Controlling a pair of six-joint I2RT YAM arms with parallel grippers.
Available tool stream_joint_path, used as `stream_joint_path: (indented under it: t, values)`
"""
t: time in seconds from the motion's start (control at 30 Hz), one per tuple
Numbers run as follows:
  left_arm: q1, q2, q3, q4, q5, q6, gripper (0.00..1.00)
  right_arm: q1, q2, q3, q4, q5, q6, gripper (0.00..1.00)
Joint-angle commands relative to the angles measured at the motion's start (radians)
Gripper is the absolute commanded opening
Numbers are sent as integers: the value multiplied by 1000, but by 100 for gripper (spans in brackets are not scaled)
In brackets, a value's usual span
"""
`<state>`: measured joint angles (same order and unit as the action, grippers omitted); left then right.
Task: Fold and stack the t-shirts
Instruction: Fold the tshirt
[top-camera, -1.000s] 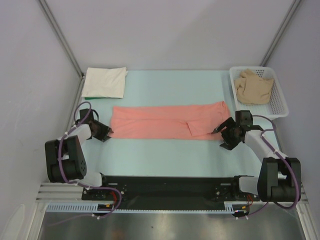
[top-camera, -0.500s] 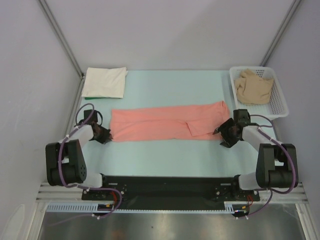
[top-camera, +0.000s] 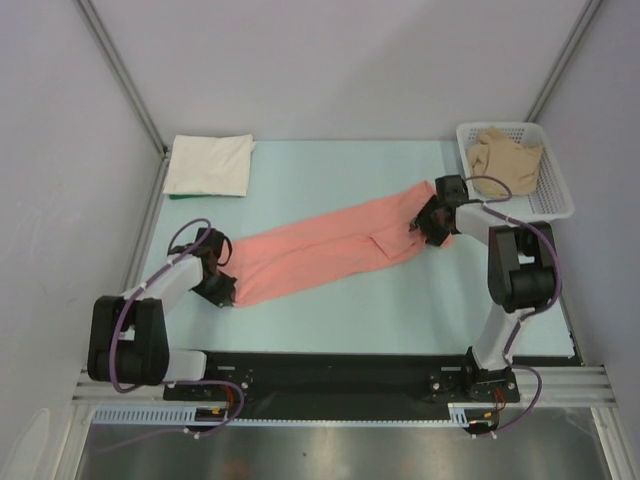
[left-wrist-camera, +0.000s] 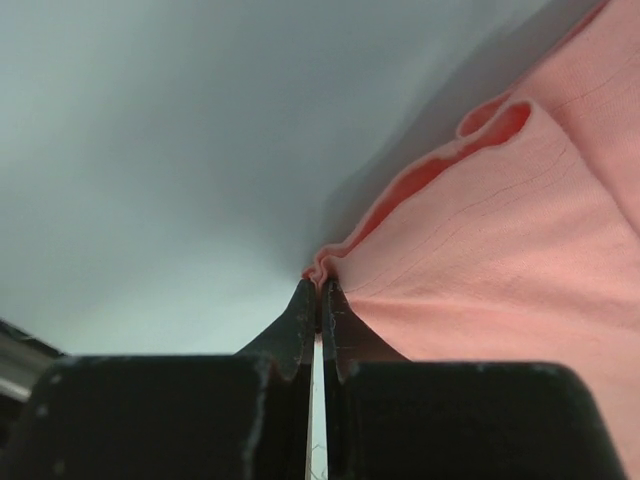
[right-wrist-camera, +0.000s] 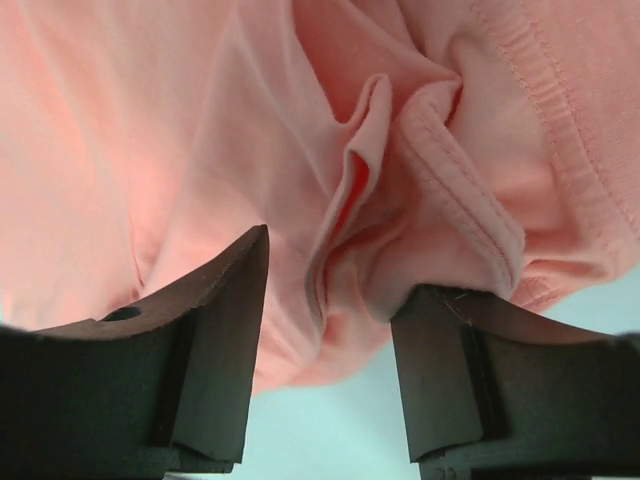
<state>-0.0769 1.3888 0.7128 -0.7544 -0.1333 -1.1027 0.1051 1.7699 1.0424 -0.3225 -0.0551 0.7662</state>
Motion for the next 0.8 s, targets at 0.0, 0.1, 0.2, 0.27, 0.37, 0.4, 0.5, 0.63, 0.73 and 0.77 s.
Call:
stream_joint_path:
  t: [0.0,0.1,0.2,0.27,0.37,0.4,0.5,0.63,0.73,0.77]
  values:
    - [-15,-76,-76,-126,-31,-23,0,31,167,145,2,110,-122,56]
    - [-61,-108,-93,-141,-51,-14,0,59,276,301,-26,126,-157,58]
    - [-154,-116,-108,-143,-48,-31,0,76,377,456,-62,130,-188,62]
    - [-251,-114,-121,-138,-17,-71,0,76,431,587,-111,120,-200,63]
    - [-425,-99,-122,-135,55,-141,0,76,529,720,-182,106,-238,66]
    - [-472,-88,-133,-128,82,-211,0,74,554,796,-197,98,-248,66]
    - [-631,-77,-206,-24,229,-353,0,82,628,898,-272,89,-272,68]
    - [-819,-77,-178,87,241,-451,0,104,666,1019,-387,95,-303,76]
    - [-899,-33,-43,112,209,-375,1,102,619,1006,-462,87,-292,82]
    - [-931,2,-4,112,204,-323,5,100,570,987,-470,78,-295,86]
